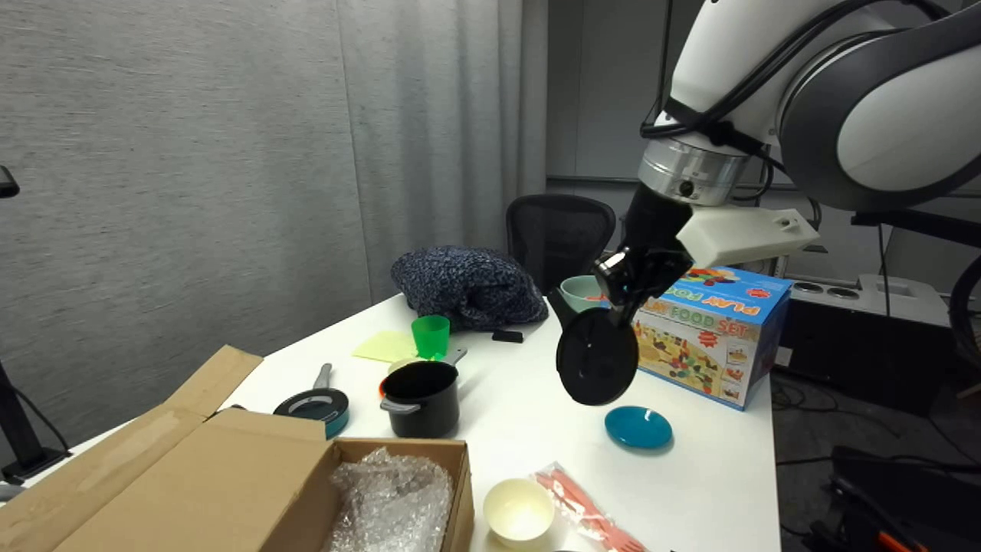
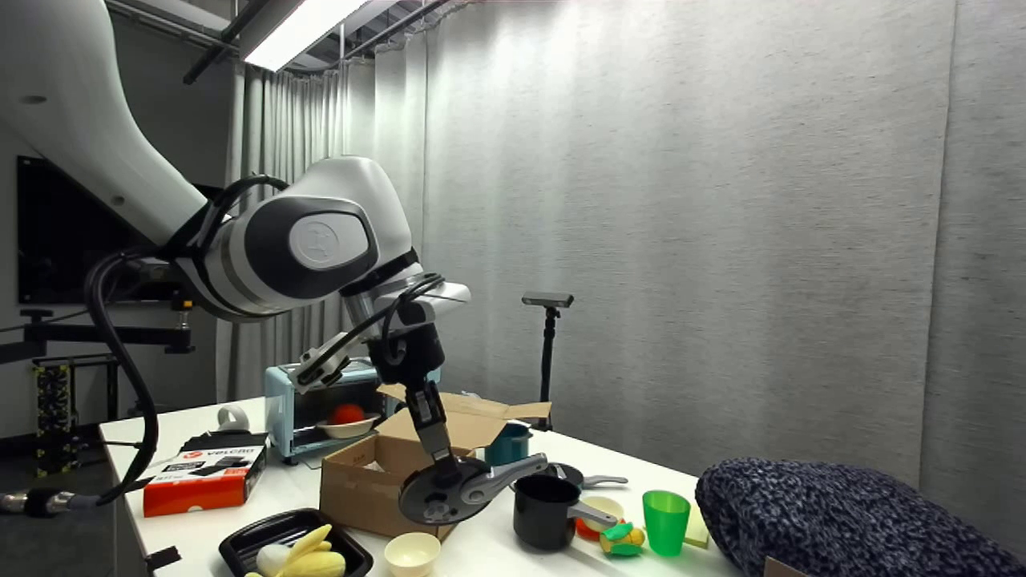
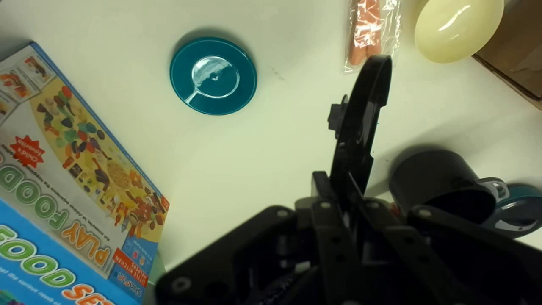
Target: Put the lid on the small pot
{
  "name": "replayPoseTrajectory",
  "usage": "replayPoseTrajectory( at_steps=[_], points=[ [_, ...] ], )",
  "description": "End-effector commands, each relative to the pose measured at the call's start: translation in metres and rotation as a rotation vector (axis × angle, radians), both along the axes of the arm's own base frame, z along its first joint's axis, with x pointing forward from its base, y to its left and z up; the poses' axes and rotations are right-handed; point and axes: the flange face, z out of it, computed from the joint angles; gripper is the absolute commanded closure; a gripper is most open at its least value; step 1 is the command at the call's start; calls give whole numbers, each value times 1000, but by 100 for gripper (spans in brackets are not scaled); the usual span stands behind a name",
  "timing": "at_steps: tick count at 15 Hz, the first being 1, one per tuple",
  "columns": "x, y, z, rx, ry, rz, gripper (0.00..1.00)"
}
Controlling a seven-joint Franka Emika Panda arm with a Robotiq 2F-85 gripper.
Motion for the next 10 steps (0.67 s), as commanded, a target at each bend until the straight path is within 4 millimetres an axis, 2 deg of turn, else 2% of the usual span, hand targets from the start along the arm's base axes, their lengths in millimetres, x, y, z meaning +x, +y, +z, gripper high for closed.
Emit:
replayPoseTrajectory(
  at_steps=[1,5,6,10],
  points=[
    [0,0,0,0,1,1,93],
    [0,0,0,0,1,1,93],
    [0,0,0,0,1,1,98],
    [15,-12,6,-5,3,13,98]
  ],
)
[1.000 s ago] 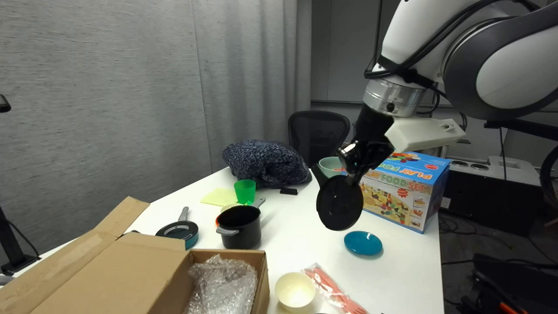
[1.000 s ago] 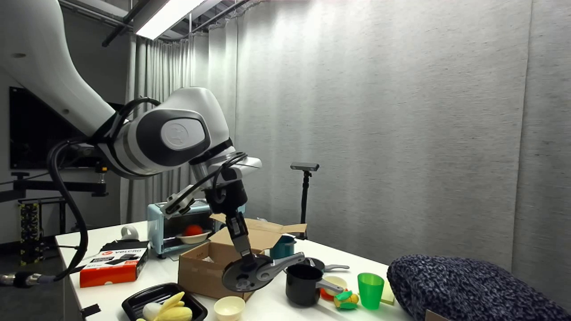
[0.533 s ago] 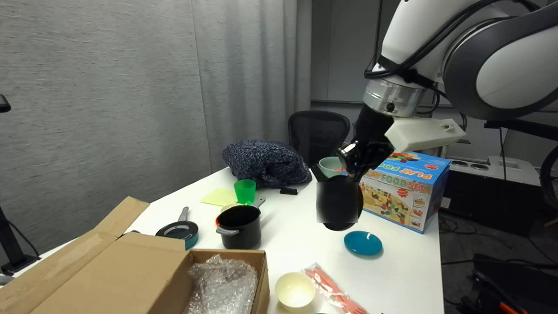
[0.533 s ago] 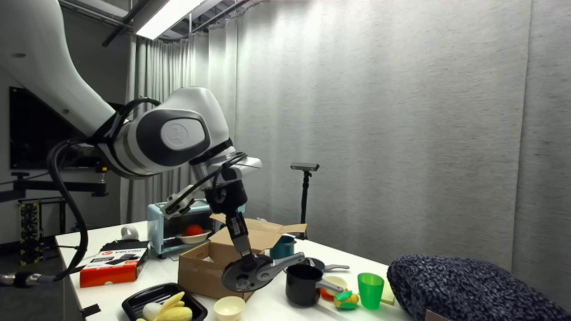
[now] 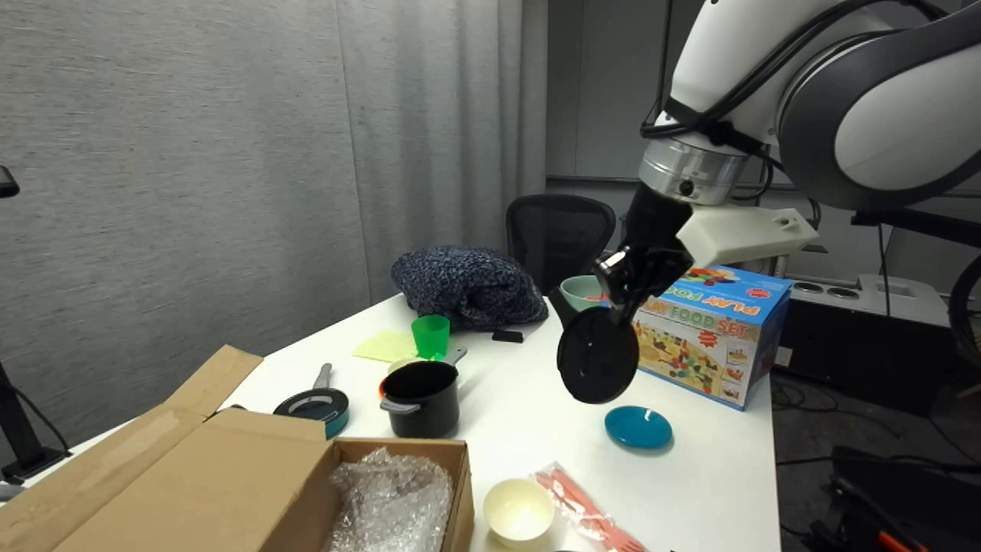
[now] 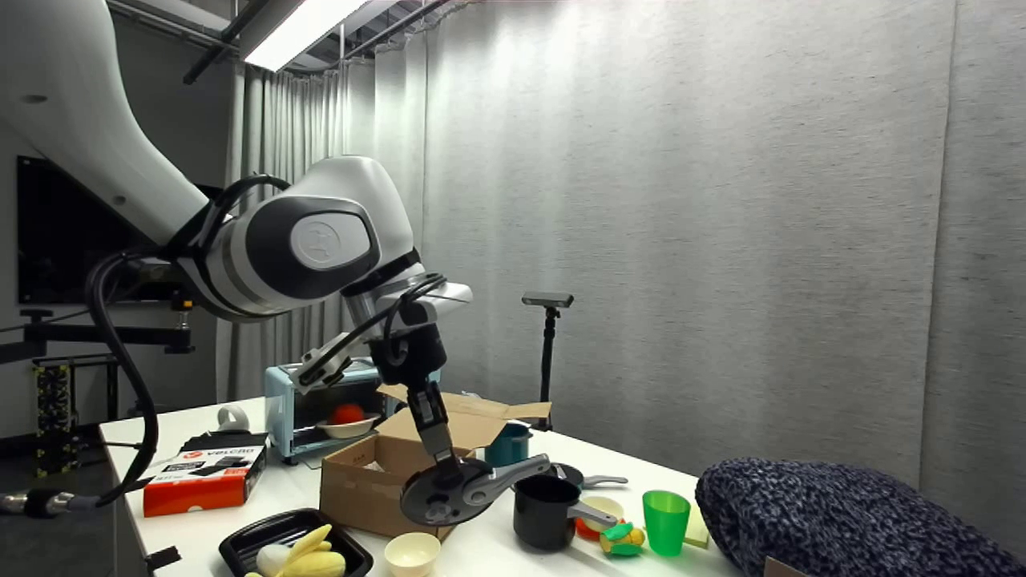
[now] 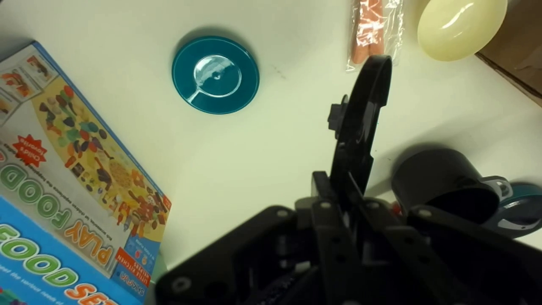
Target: Put the lid on the small pot
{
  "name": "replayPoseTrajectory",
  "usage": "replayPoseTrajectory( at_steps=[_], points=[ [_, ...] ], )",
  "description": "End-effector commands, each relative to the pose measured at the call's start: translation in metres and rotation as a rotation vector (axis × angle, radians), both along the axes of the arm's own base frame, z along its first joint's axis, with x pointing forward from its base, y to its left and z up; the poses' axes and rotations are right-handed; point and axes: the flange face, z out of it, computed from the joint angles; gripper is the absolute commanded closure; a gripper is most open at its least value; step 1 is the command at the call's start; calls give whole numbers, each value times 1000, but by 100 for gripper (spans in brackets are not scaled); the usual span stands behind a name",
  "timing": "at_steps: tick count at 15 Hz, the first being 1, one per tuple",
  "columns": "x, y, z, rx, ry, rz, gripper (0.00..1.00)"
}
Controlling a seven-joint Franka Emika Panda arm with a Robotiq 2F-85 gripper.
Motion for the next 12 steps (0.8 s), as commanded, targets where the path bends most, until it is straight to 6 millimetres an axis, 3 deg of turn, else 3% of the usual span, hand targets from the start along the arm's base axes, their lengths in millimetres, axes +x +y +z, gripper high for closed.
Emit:
replayPoseTrajectory(
  at_steps=[1,6,12],
  points=[
    [18,-12,8,-7,2,18,98],
    [57,-27,15,-116,-14,88,98],
    [105,-19,20,-240,-180,197,98]
  ],
)
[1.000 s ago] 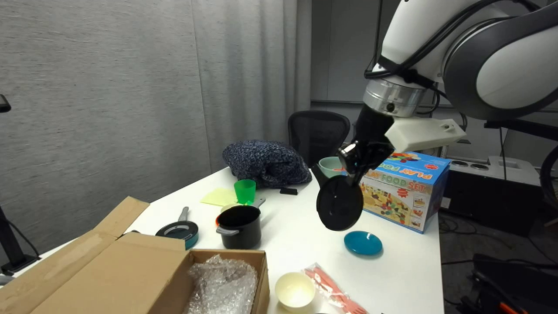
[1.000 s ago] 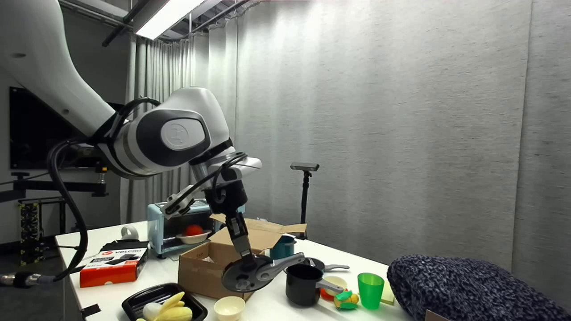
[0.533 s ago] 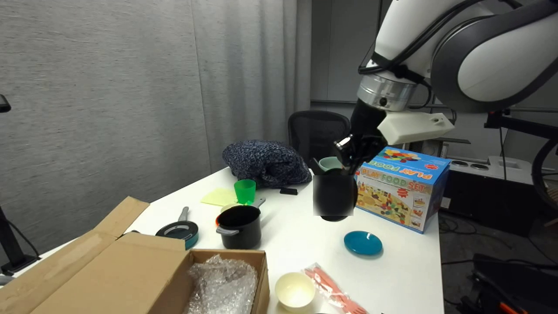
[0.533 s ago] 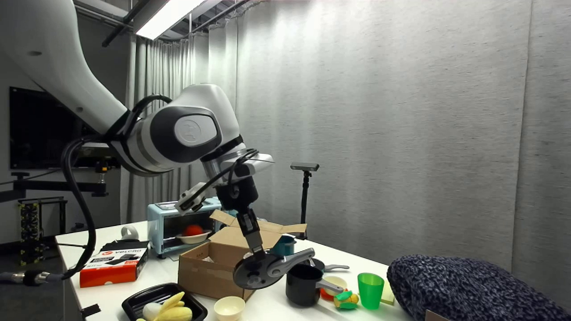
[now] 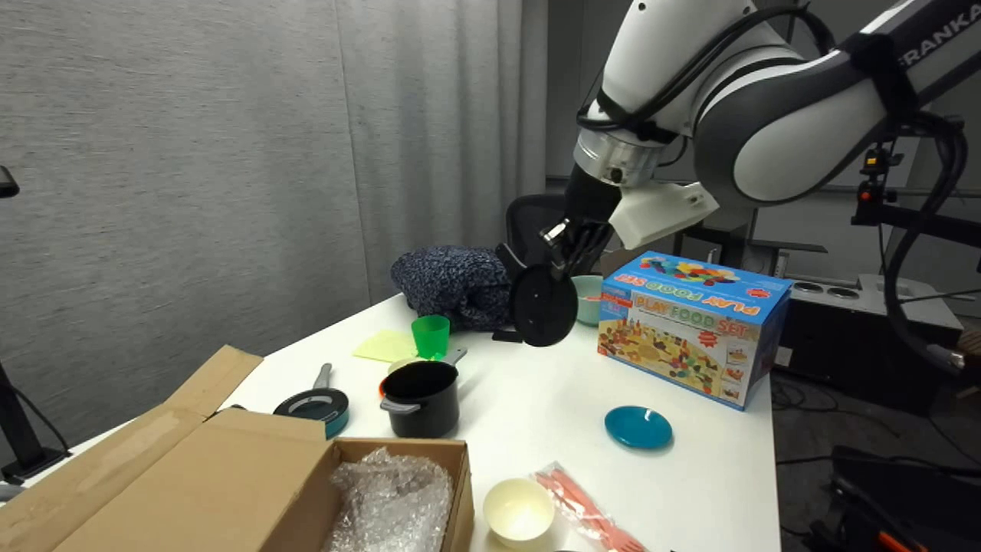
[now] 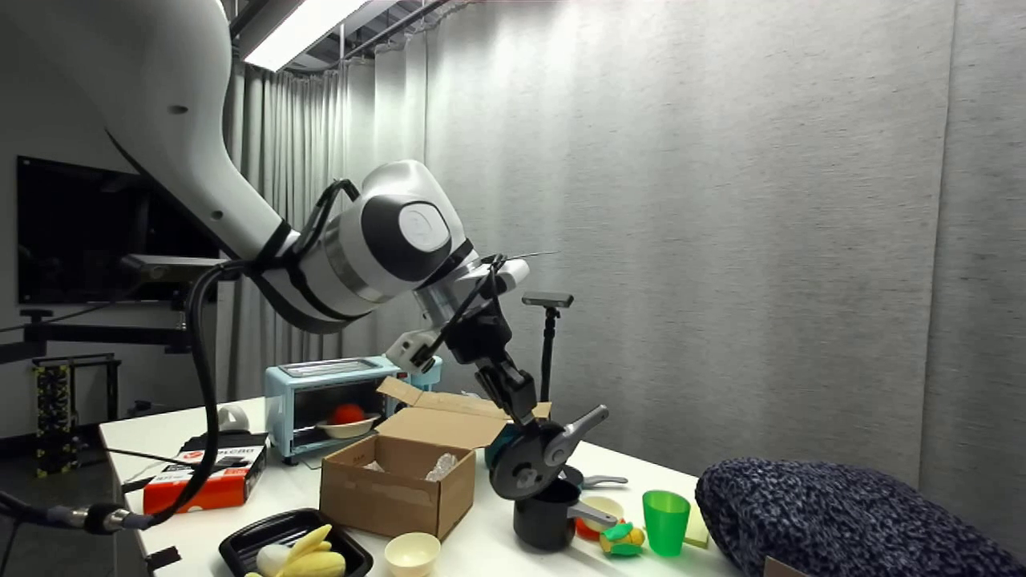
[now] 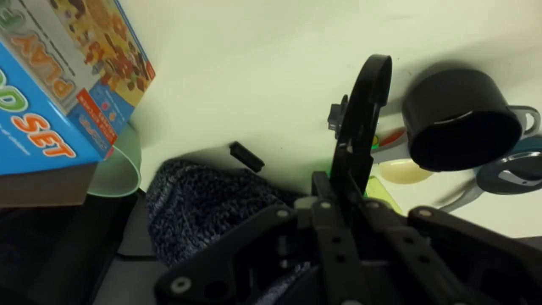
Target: Put the lid on the small pot
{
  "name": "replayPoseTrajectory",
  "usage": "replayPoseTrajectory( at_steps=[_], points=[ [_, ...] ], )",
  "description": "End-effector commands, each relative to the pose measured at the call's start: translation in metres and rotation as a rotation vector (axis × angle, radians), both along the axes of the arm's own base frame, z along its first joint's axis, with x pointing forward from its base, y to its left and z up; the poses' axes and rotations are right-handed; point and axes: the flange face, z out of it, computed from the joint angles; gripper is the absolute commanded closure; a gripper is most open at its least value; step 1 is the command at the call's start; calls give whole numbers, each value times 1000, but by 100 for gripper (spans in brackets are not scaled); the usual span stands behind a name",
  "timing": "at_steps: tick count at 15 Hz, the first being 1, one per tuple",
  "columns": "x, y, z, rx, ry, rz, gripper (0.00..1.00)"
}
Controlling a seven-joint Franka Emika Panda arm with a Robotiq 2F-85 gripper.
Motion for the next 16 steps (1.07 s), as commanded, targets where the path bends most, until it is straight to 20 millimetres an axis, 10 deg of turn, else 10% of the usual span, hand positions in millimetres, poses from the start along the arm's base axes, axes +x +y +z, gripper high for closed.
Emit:
replayPoseTrajectory(
  at_steps=[1,16],
  points=[
    [34,3,2,-37,-109,39,98],
    [70,45,-30,-199,-233,233,98]
  ],
)
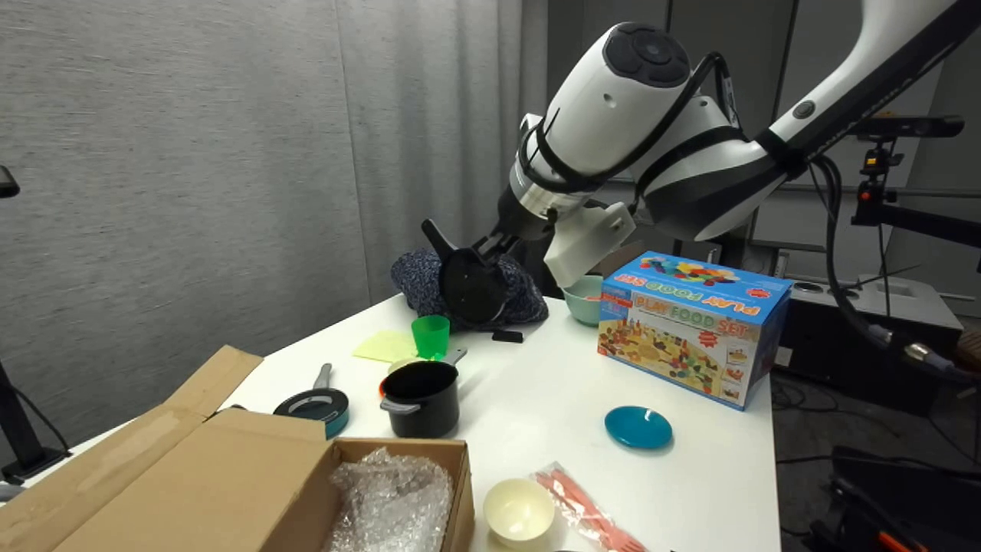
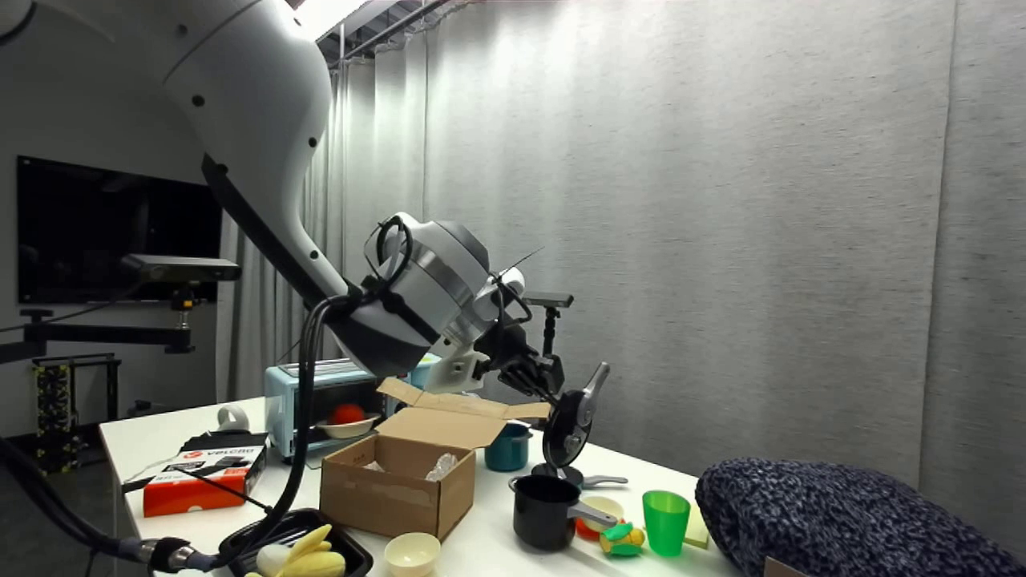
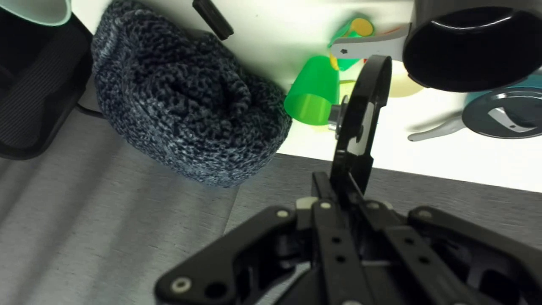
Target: Put the lid on the small pot
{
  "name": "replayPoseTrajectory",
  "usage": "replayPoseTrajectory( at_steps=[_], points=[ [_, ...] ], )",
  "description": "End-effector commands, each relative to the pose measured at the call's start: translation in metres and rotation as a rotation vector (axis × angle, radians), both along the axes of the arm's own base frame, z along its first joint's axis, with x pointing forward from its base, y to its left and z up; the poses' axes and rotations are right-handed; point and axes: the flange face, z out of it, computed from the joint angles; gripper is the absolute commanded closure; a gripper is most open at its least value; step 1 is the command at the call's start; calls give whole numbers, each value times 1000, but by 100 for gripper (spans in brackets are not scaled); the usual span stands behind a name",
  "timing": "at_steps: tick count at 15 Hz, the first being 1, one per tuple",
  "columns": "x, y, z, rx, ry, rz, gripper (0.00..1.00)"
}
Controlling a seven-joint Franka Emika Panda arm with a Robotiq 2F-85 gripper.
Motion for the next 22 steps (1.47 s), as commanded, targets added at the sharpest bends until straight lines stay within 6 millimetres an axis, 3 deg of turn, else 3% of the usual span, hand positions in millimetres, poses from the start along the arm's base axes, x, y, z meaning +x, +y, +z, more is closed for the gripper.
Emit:
replayPoseTrajectory(
  at_steps=[1,8,12,15,20,22],
  points=[
    [11,6,-8,55,-15,19,98],
    [22,15,-9,30,-47,57,98],
    [32,28,-13,145,-14,27,98],
    [41,36,-26,235,69,-91,98],
    [61,34,-16,302,111,-237,98],
    [69,32,-4,236,114,-246,98]
  ],
)
